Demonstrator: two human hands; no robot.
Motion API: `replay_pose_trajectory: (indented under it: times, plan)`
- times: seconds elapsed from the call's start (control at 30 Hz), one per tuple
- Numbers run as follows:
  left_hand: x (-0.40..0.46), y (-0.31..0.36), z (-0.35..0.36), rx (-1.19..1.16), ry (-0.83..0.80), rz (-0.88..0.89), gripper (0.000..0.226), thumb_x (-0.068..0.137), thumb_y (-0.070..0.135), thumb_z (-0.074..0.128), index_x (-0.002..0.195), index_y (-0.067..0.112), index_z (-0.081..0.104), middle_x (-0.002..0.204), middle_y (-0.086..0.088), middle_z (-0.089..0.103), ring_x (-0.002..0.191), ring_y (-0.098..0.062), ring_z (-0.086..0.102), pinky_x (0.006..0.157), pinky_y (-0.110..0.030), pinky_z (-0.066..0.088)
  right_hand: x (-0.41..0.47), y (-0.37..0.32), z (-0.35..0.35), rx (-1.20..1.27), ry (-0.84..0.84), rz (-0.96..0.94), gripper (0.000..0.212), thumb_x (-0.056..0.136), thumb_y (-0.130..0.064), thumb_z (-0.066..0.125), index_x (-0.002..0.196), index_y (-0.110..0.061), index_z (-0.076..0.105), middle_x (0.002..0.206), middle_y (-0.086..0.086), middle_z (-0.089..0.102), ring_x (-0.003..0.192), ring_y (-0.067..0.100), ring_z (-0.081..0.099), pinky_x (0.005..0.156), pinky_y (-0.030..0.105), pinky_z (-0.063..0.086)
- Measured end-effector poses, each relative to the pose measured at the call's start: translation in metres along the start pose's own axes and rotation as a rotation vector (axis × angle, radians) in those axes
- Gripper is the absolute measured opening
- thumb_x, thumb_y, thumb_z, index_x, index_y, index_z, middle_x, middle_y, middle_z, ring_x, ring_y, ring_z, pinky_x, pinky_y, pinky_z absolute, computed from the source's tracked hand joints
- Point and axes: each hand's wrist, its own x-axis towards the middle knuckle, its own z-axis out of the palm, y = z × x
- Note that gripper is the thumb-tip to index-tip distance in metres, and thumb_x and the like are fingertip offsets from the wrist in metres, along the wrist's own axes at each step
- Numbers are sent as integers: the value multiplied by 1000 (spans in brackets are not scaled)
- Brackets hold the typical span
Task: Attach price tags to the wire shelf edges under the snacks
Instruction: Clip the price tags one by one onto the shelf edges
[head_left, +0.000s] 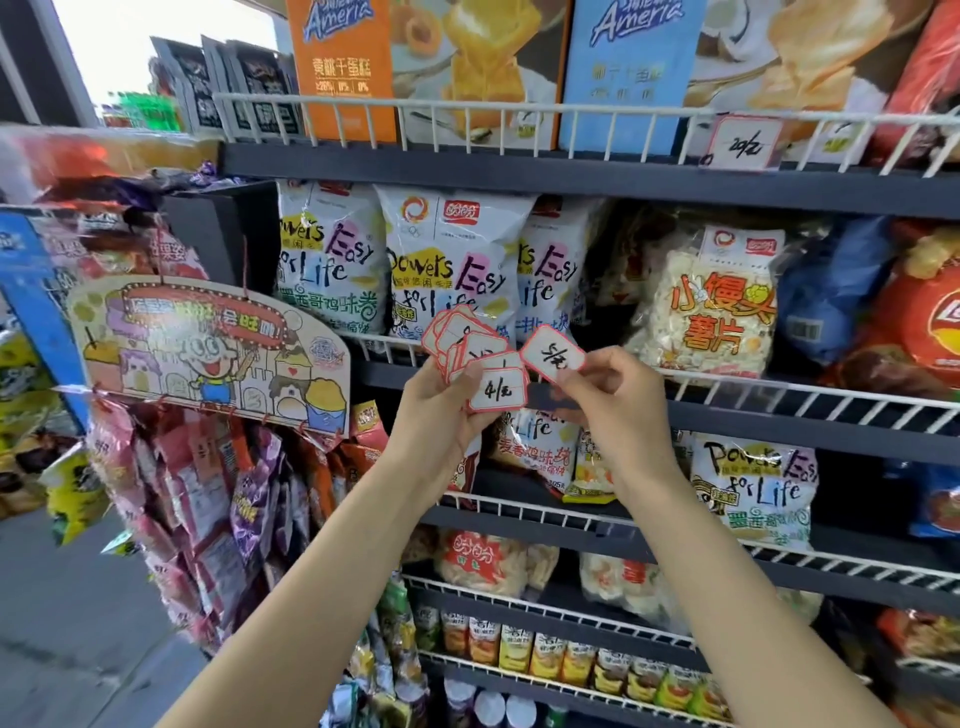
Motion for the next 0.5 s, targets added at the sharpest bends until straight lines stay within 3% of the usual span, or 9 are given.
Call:
replay_pose_trajectory:
  times: [0.13,0.27,0.4,0.5]
  plan:
    - [4,-5,5,77,30,60,20,97,5,43,108,15,57,108,-4,69,107,-23,64,90,-40,53,4,-9,-13,247,-131,151,6,86,-2,63,86,-7,59,81,6,70,66,12,67,58,20,55]
    - [7,-6,20,53,16,110,20,95,3,46,113,5,54,102,-8,71,99,-25,67,83,-36,57,8,-11,-14,42,-310,124,7,85,-1,63,86,-7,59,82,5,69,66,7,67,54,18,52]
    - [9,-3,30,-40,41,101,15,94,0,47,107,2,53,100,-14,69,88,-23,70,68,-29,59,15,-14,-14,-1,-334,119,9,84,2,62,84,-6,58,78,11,68,59,10,65,53,18,53]
    - [11,-2,28,-123,38,67,13,93,-1,48,105,2,52,102,-17,67,92,-28,68,74,-34,59,21,-15,-16,-29,-334,96,16,80,5,67,85,-6,56,74,14,67,56,14,65,56,23,55]
